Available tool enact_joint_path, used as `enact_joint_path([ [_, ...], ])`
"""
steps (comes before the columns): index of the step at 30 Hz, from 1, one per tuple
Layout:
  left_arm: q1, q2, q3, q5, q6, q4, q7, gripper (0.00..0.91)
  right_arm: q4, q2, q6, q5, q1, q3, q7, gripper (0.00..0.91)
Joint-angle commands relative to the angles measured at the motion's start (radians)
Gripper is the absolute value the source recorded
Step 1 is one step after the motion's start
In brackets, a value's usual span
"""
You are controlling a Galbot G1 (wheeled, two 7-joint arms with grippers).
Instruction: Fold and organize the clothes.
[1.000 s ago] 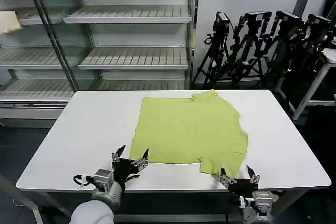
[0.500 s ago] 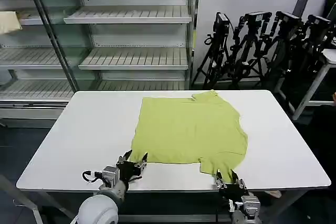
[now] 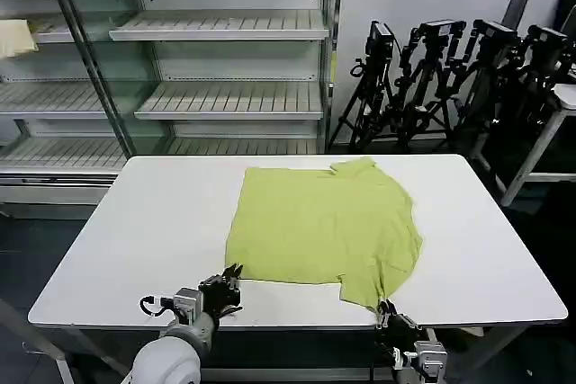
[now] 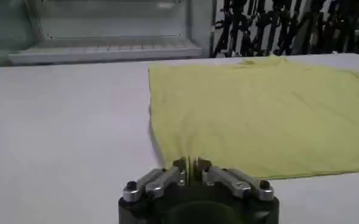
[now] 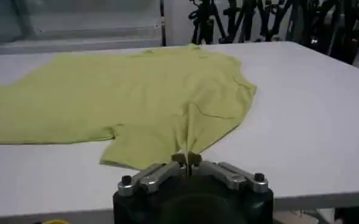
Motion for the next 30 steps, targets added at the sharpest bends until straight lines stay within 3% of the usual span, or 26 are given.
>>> enact_joint_path([
  [1,0.013,0.002,-0.006,-0.014,0.003,-0.023,0.0,0.02,0.042,0.004,0.012,-0.01,-0.01,0.024,-0.003,0.0],
  [12,0.168,0.0,-0.091,-0.02,-0.009,-0.266,-0.01,0.02,0.253,-0.03,0.048,0.0,-0.147,0.157,-0.052,0.0],
  [14,0.19,-0.004,-0.091,0.015,-0.01,-0.271,-0.007,0.151,0.253,-0.033,0.051,0.0,-0.145,0.172,-0.057,0.0],
  [15,0.196,-0.008,-0.09,0.047,-0.009,-0.261,-0.005,0.484,0.24,-0.035,0.052,0.0,-0.135,0.179,-0.059,0.0],
  [16,0.196,-0.012,-0.088,0.073,0.0,-0.248,-0.005,0.907,0.23,-0.037,0.052,0.0,-0.125,0.181,-0.06,0.04],
  [17,0.194,-0.016,-0.088,0.08,0.003,-0.236,-0.006,0.907,0.212,-0.037,0.052,0.0,-0.116,0.181,-0.06,0.504],
  [18,0.193,-0.021,-0.086,0.087,0.003,-0.217,-0.008,0.907,0.185,-0.038,0.052,-0.005,-0.101,0.178,-0.059,0.907],
  [22,0.205,-0.025,-0.078,0.12,0.004,-0.195,0.003,0.907,0.141,-0.036,-0.017,-0.053,-0.086,0.156,-0.044,0.907],
  [30,0.252,-0.044,-0.041,0.155,0.004,-0.228,0.031,0.907,0.165,-0.015,-0.017,-0.155,-0.187,0.141,-0.072,0.907],
])
